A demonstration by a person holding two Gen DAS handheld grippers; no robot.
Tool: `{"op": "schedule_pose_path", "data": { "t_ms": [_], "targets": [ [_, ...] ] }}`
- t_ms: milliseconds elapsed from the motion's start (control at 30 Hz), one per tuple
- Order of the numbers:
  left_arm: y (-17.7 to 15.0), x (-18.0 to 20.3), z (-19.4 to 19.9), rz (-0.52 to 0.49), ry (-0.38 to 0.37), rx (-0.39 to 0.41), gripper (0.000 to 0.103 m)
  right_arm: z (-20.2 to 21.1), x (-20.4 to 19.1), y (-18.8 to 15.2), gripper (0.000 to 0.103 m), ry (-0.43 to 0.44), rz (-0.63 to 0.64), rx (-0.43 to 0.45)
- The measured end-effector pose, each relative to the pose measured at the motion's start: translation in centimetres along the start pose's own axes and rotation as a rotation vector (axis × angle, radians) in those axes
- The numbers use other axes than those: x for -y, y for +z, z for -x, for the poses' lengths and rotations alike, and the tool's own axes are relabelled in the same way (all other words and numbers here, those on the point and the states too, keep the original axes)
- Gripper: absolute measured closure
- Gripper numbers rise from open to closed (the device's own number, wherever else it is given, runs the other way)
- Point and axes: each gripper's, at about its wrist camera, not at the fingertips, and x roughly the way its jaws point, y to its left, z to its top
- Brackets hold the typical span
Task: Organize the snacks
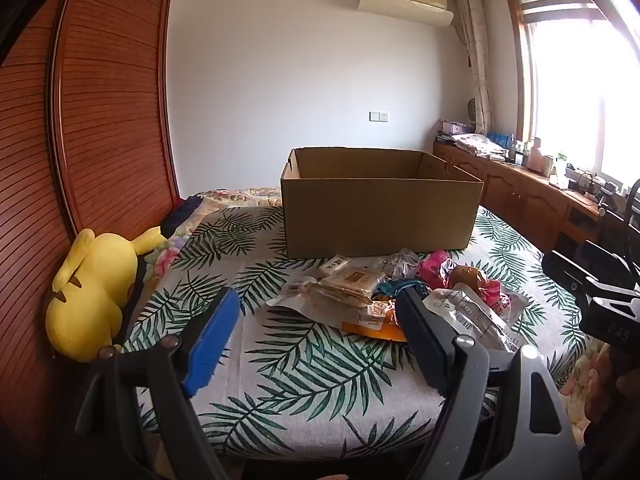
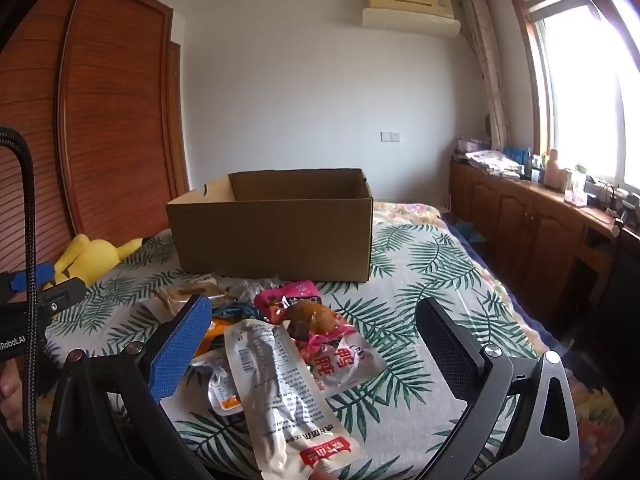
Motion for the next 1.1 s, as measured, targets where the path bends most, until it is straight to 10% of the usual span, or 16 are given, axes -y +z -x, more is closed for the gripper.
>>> {"op": "schedule_pose_path", "data": {
  "t_ms": [1100],
  "targets": [
    [0.34,-0.09,0.18,0.004,-0.007,-0.006,0.022,-0.18,0.18,0.01,0.000,0.000,-0.002,-0.004]
  ]
}}
